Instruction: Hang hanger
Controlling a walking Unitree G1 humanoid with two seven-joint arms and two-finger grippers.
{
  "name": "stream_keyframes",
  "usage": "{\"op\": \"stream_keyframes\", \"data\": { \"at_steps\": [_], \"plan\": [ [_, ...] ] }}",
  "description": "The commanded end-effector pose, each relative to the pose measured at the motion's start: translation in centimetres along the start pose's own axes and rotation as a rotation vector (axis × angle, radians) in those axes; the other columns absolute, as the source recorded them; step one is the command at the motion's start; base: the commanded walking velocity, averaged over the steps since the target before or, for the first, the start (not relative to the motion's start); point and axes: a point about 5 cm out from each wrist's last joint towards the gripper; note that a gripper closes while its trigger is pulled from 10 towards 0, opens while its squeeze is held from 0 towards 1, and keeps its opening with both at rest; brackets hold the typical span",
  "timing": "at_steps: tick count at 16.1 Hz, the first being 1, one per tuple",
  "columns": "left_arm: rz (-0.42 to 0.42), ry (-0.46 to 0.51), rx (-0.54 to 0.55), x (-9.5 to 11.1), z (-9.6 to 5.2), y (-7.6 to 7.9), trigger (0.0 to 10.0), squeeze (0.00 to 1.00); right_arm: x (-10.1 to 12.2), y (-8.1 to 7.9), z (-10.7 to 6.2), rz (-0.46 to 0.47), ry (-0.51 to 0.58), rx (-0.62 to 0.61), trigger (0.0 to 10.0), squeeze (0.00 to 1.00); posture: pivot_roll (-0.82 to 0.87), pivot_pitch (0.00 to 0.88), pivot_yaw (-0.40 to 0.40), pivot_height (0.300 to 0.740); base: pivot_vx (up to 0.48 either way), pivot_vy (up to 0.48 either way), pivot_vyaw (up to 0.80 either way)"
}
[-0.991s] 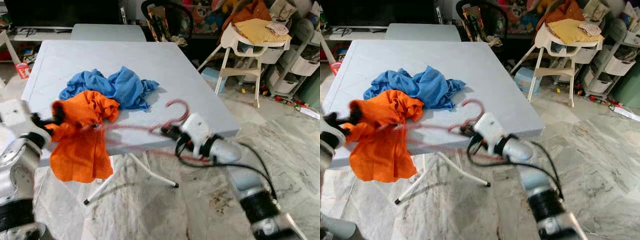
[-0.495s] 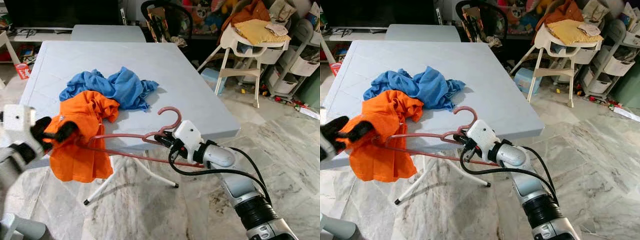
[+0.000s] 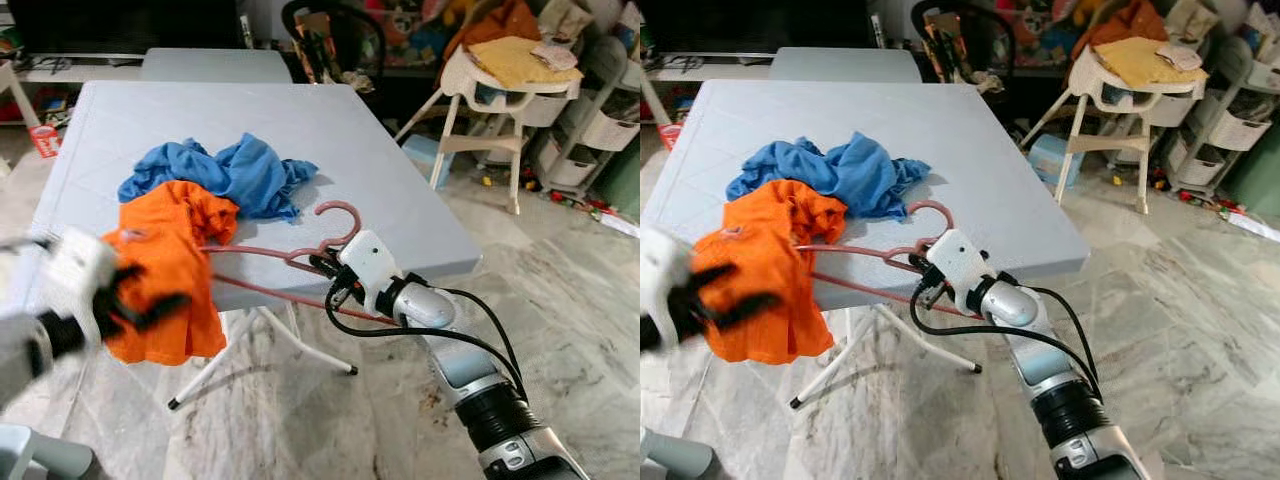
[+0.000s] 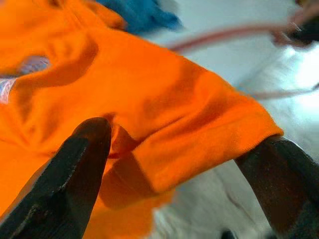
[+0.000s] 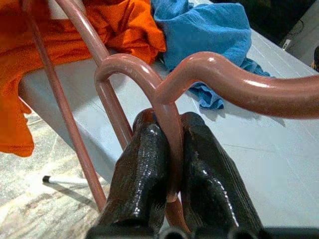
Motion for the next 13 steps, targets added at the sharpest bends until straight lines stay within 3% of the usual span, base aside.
{"op": "stream_keyframes", "data": {
  "at_steps": [1,3,6,9,12,13],
  "plan": [
    [0.039,-0.034,-0.045,0.0,-0.2,0.8,10.0,0.0,0.2,0.9,0.1,-0.007,-0.007,-0.037,10.0,0.0,0.06,0.042,-0.092,0.74,0.0,0.0,0.0],
    [0.081,-0.157,-0.004,-1.8,-0.4,0.3,10.0,0.0,0.2,1.2,0.1,-0.012,-0.01,-0.056,10.0,0.0,0.06,0.044,-0.093,0.74,0.0,0.0,0.0],
    [0.092,-0.185,-0.022,-2.4,-0.4,0.7,10.0,0.0,0.3,1.2,0.3,-0.015,-0.009,-0.061,10.0,0.0,0.06,0.044,-0.094,0.74,0.0,0.0,0.0],
    [0.078,-0.074,0.185,-1.8,0.1,-2.4,10.0,0.0,0.1,1.2,0.1,-0.021,-0.005,-0.056,10.0,0.0,0.05,0.043,-0.095,0.74,0.0,0.0,0.0],
    [0.008,0.079,0.44,-0.5,-0.3,-5.8,10.0,0.0,0.1,1.9,-0.1,-0.031,-0.009,-0.077,10.0,0.0,0.05,0.042,-0.096,0.74,0.0,0.0,0.0],
    [0.012,0.092,0.451,-0.3,-0.4,-6.1,10.0,0.0,0.2,1.9,0.0,-0.03,-0.007,-0.077,10.0,0.0,0.05,0.041,-0.097,0.74,0.0,0.0,0.0]
  ]
}}
Point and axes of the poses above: a point about 5 cm out from each wrist's last joint towards the gripper, its own z axis pointing out of the wrist towards the gripper, its own x axis along the axis of the wrist's last joint, y = z × x, and after that the axes turned 10 degrees about -z, right-handed
